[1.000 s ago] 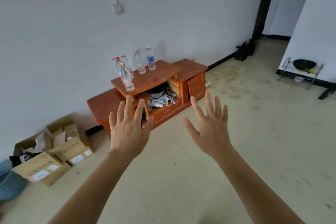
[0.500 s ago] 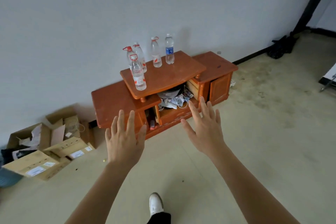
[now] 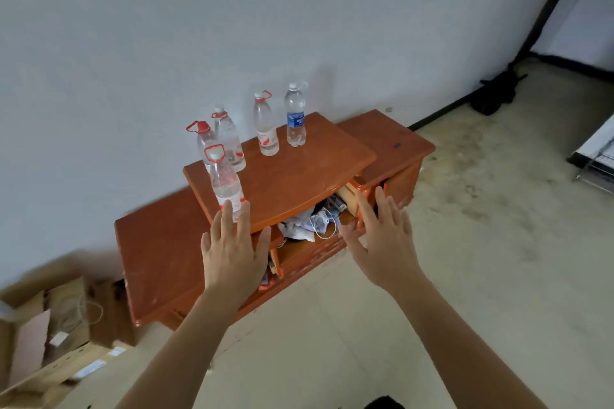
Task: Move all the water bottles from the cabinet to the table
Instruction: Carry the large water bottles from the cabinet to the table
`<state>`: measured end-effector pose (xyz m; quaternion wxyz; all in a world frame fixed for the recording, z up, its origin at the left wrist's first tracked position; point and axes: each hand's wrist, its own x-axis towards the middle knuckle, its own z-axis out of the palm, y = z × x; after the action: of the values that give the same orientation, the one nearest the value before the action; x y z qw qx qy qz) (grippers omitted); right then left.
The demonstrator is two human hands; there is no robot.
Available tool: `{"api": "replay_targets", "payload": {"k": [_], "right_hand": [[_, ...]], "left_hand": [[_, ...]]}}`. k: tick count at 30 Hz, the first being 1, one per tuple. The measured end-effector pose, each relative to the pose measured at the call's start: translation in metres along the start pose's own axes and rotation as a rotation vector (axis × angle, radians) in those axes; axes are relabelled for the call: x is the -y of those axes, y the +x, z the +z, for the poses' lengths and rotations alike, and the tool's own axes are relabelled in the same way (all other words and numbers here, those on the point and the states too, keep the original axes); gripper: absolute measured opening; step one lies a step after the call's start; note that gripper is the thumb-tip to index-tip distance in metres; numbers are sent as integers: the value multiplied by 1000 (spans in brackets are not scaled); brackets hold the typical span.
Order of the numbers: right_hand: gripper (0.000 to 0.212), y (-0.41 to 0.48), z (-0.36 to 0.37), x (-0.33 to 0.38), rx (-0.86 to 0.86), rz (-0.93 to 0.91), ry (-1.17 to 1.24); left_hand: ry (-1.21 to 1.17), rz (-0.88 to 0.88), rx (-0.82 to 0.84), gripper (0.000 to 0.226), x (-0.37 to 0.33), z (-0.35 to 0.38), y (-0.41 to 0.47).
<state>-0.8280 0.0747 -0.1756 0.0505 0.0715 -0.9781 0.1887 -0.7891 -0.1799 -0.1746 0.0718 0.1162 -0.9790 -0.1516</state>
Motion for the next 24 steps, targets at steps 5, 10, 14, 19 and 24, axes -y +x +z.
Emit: {"api": "replay_targets", "payload": {"k": [5,10,14,19,24], "right_hand": [[78,90,42,-39,49,6,25],[73,205,64,-57,156,-60,63],[75,294,77,-49,250,-192,47],[79,359,120,-12,452,-226,151],[94,373,170,36,640,-293,236]], "left_hand": [[18,3,51,70,-18,55,81],[6,-183,129,71,-27,85,156],[-1,-323,58,69,-12,81,202],[25,-470,4,71,15,72,232],[-20,-523,40,80,57,76,268]]}}
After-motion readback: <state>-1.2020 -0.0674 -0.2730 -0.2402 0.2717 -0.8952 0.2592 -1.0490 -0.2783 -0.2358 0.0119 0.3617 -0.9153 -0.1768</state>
